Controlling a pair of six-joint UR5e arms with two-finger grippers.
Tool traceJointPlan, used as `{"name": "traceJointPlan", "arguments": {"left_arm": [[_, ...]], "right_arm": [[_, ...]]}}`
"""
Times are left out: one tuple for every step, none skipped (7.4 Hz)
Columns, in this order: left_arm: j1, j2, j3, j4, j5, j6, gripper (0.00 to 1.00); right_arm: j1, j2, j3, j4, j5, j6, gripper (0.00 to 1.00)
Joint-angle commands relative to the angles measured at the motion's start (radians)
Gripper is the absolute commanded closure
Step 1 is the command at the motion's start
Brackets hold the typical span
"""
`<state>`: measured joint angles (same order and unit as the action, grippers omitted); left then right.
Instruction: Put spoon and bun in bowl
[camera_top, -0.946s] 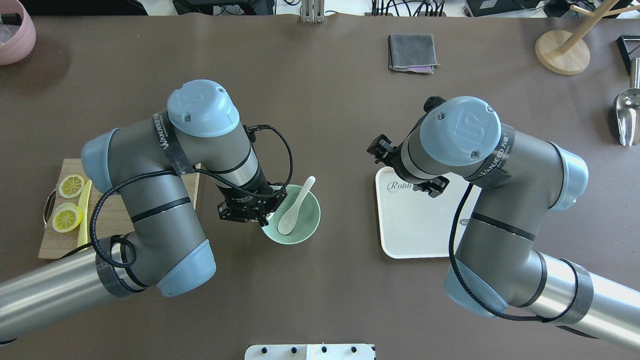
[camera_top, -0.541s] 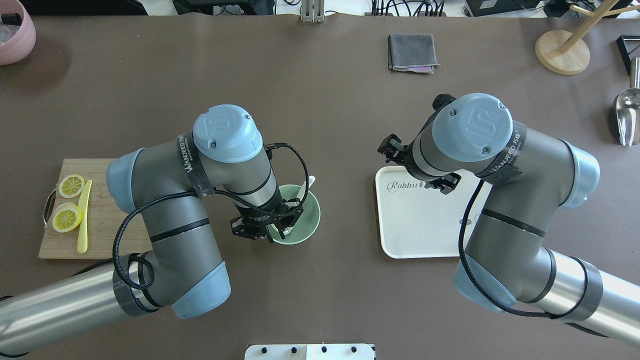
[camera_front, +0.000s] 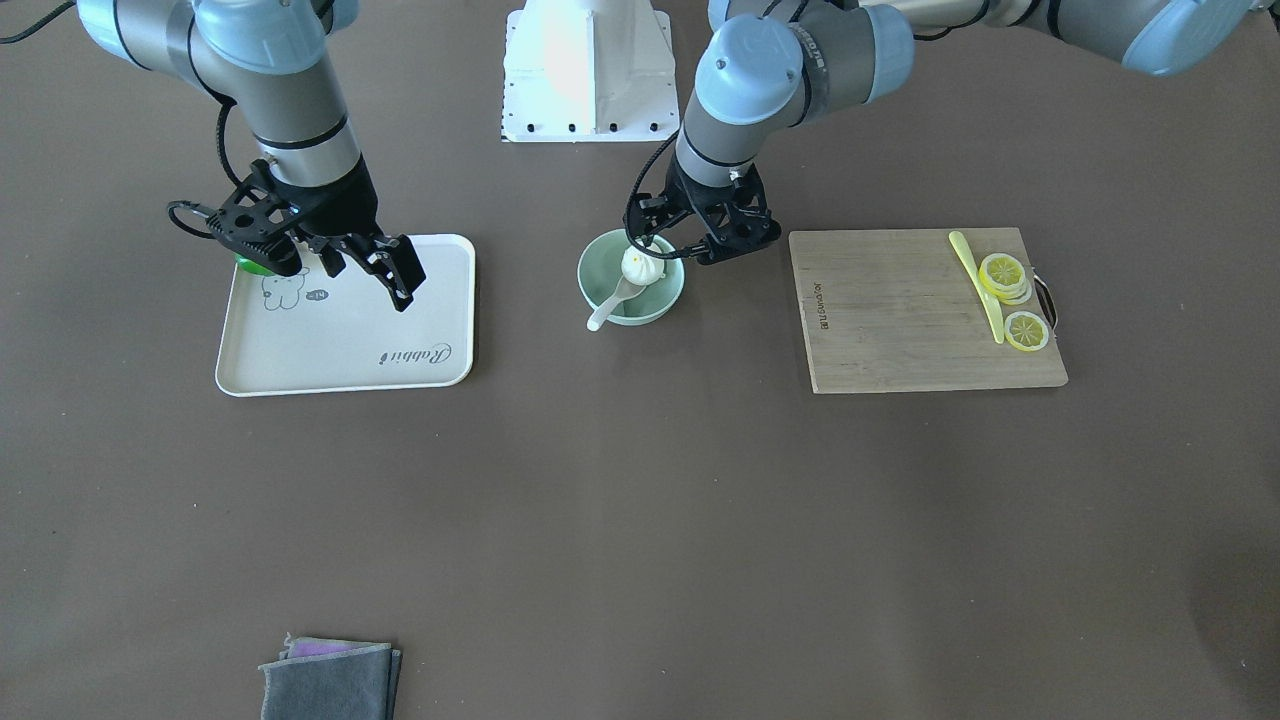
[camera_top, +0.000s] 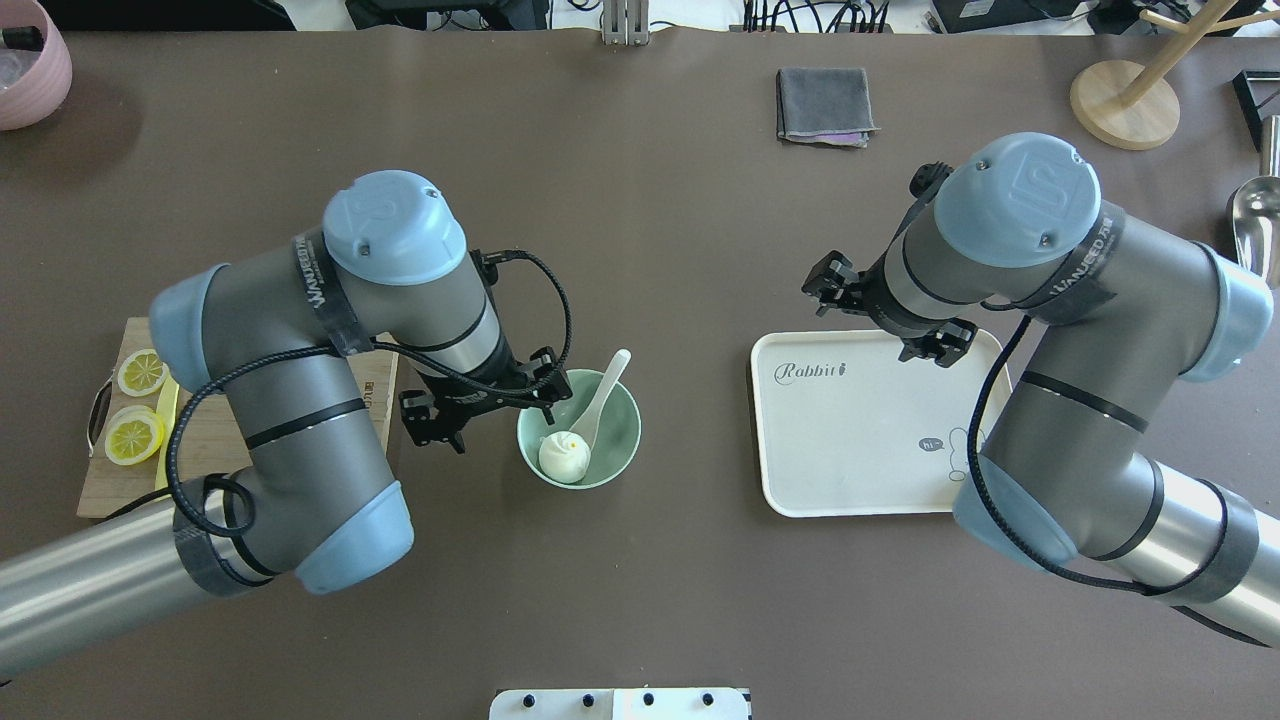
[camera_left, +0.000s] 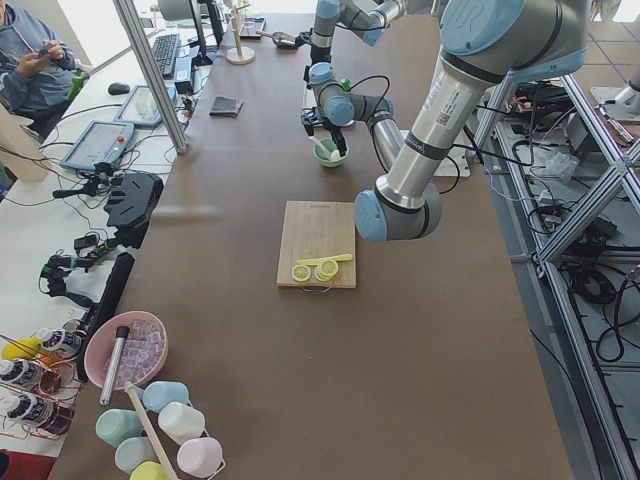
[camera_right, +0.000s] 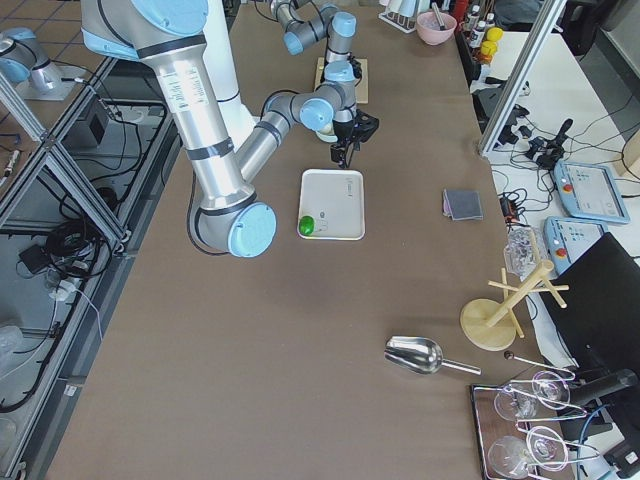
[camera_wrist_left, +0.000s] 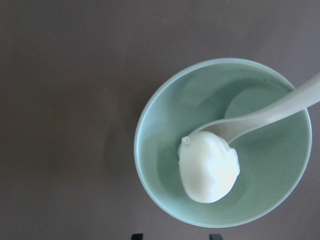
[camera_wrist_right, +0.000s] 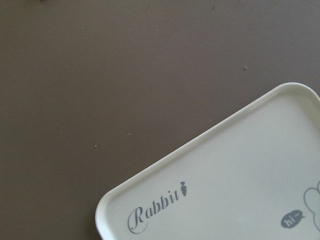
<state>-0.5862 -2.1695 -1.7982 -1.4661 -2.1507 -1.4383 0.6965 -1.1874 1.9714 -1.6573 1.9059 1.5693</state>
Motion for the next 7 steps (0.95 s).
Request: {"name": "traceJointPlan", "arguments": {"left_arm": [[-0.087,0.136,-0.058,0.042,-0.003,0.259,0.02],[-0.150,0.201,-0.056,0.067,-0.003,0.436,0.02],[-0.250,0.245,-0.049,0.070,-0.001,0.608,0.02],[-0.332,0.325,-0.043,0.066,-0.006,0.801,0.02],[-0.430,0.348,-0.009,0.069,-0.009,0.984,0.02],[-0.496,0.352,0.025,0.069,-0.064,1.080,0.02],[-0.564,0.384,0.040,0.069,-0.089,1.177,0.02]], "right_arm": [[0.096,-0.095,-0.005,0.001,0.100,-0.287,0.00],[0.145,-0.147,-0.008,0.002,0.135,-0.393,0.00],[0.179,-0.184,-0.018,0.008,0.151,-0.494,0.00],[0.214,-0.195,-0.054,0.008,0.172,-0.538,0.00],[0.268,-0.195,-0.095,0.010,0.223,-0.623,0.00],[0.343,-0.196,-0.139,0.010,0.296,-0.729,0.00],[0.410,-0.196,-0.187,0.008,0.358,-0.820,0.00]]}}
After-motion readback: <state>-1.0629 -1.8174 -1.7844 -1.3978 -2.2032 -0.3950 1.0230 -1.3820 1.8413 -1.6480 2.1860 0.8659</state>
